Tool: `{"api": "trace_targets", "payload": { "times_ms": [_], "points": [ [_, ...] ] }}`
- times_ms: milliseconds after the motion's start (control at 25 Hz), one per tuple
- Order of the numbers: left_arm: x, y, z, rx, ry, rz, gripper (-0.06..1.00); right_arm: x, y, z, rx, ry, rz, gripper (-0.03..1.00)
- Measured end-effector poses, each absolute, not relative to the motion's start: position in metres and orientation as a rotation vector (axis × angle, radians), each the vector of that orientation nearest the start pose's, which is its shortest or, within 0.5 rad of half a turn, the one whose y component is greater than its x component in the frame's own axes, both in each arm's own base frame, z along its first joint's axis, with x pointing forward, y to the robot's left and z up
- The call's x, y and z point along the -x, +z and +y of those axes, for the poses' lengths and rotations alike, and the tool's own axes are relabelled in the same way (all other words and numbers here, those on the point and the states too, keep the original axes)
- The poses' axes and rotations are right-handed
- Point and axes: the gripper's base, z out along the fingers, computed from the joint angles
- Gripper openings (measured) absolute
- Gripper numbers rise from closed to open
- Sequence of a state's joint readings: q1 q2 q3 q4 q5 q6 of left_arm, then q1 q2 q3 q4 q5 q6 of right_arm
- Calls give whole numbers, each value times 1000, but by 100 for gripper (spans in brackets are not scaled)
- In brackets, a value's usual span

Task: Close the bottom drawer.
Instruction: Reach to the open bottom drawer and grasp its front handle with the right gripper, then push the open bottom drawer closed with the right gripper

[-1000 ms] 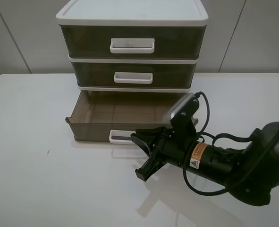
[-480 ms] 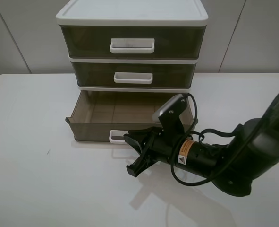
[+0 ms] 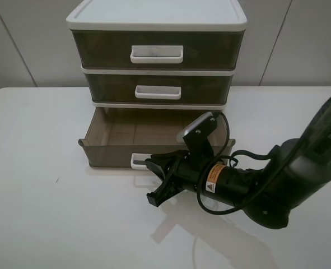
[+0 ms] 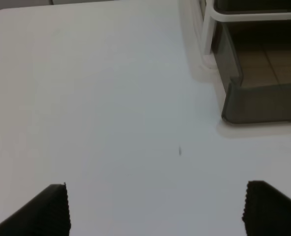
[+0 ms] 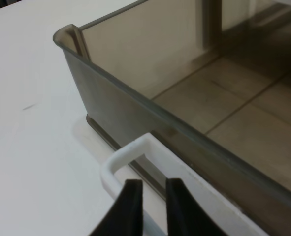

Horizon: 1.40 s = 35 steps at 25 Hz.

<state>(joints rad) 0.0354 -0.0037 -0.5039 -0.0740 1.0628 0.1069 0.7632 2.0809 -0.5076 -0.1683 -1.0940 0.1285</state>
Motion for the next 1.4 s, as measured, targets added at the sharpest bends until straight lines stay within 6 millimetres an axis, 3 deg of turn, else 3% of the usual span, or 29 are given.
{"api": "trace_targets", "payload": {
  "times_ms": [680, 1120, 1400],
  "points": [
    [6, 278, -6, -77, 1, 2035, 72, -230, 71, 225, 680, 590, 1924, 2],
    [6, 278, -6, -77, 1, 2035, 72, -244, 71, 217, 450, 500, 1978, 2],
    [6, 278, -6, -77, 1, 2035, 72, -259, 69, 229, 416, 502, 1972, 2]
  ]
}}
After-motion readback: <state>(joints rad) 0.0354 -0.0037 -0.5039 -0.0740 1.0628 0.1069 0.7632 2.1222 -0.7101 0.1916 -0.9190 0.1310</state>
